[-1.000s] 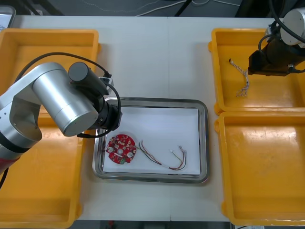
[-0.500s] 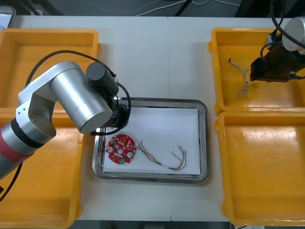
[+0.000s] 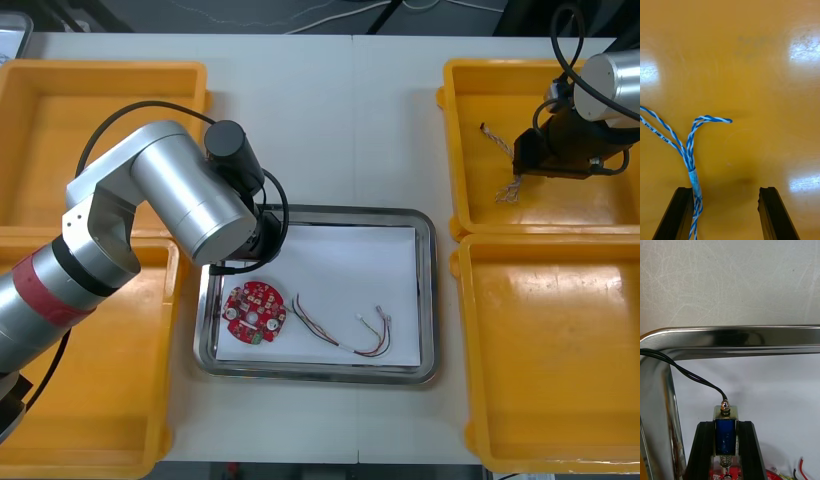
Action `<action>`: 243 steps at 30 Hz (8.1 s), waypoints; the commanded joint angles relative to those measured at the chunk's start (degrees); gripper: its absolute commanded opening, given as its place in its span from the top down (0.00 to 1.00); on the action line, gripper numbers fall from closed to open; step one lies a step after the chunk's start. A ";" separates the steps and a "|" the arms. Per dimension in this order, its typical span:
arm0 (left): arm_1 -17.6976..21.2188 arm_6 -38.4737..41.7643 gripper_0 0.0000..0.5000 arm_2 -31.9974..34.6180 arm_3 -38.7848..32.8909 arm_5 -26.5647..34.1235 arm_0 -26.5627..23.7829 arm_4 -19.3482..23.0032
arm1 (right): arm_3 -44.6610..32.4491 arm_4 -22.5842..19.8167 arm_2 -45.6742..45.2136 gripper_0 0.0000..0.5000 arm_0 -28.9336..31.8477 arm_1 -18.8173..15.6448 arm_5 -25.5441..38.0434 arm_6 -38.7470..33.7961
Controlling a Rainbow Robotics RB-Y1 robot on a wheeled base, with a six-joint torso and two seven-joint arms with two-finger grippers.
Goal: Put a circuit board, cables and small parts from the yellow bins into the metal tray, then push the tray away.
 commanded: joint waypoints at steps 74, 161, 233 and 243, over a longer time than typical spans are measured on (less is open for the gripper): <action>8.72 -6.02 0.02 22.36 -12.03 19.21 -7.30 13.33 | -2.05 -0.21 -1.11 1.00 -1.72 -0.86 -3.31 5.69; 8.98 -83.37 0.05 35.55 32.62 -11.42 -6.51 8.67 | -54.88 -10.93 24.46 1.00 5.75 -0.69 18.14 44.10; 4.94 -85.48 0.53 30.80 29.54 -19.68 1.14 2.69 | -52.77 -12.16 21.56 0.00 5.48 0.72 20.77 23.45; 4.94 -84.25 1.00 30.80 29.54 -19.60 1.40 2.96 | -57.07 -13.21 13.04 0.00 5.48 -2.27 28.51 10.09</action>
